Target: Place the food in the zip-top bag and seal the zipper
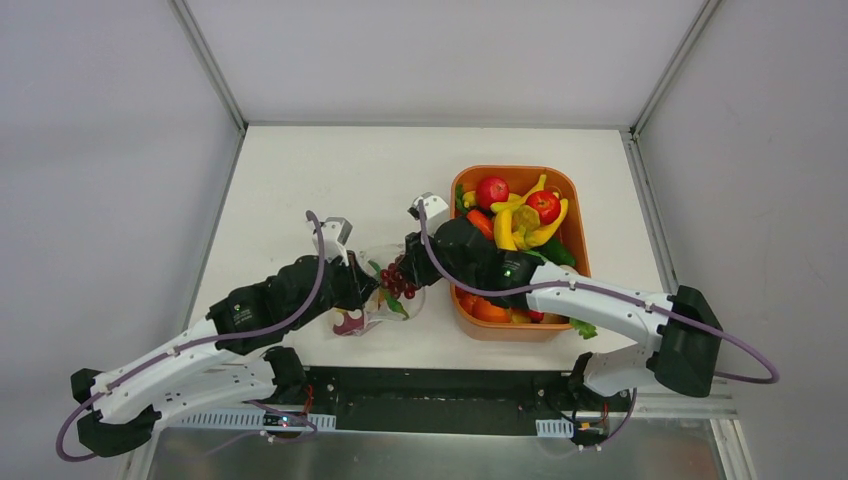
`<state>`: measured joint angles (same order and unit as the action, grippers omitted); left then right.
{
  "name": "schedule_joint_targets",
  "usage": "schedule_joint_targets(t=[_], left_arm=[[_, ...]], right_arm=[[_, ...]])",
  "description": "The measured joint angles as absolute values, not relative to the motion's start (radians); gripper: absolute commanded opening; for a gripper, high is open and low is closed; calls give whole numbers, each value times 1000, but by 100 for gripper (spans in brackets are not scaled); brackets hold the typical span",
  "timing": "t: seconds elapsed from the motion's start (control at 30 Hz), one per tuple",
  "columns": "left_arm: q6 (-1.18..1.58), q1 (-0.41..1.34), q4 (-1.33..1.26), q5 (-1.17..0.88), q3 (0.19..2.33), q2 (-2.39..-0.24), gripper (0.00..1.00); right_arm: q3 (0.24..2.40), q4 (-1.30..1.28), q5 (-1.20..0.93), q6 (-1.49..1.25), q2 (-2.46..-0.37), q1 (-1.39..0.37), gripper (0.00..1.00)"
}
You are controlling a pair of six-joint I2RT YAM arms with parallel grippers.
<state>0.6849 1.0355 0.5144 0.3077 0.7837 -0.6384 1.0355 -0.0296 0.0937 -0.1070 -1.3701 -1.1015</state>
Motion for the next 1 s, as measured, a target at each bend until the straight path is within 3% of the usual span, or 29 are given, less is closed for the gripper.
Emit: schedule_joint_targets(t=[0.1, 0.4, 0.57, 0.63, 0.7, 0.8, 0.9, 1.0], left_arm=[[686, 1036, 563, 332, 812, -652, 3], [693, 1036, 672, 361, 873, -680, 4], [693, 1036, 732, 364, 950, -726, 4], [692, 1036, 751, 372, 972, -731, 4], [693, 1036, 767, 381, 989, -731, 5], [693, 1036, 787, 407, 1001, -729, 5], [693, 1036, 820, 435, 1002, -729, 5], [693, 1036, 836, 456, 1001, -729, 5]], right_arm=[[1044, -25, 110, -142, -1370, -1101, 17], [973, 143, 319, -168, -1357, -1179, 18], [965, 240, 521, -31, -1412, -1295, 32], [978, 258, 582, 20, -1458, -1323, 47], [996, 246, 614, 52, -1501, -1336, 52], [1017, 202, 612, 64, -1507, -1340, 76], [1016, 169, 529, 38, -1439, -1322, 80], [1015, 154, 337, -40, -1309, -1229, 77]])
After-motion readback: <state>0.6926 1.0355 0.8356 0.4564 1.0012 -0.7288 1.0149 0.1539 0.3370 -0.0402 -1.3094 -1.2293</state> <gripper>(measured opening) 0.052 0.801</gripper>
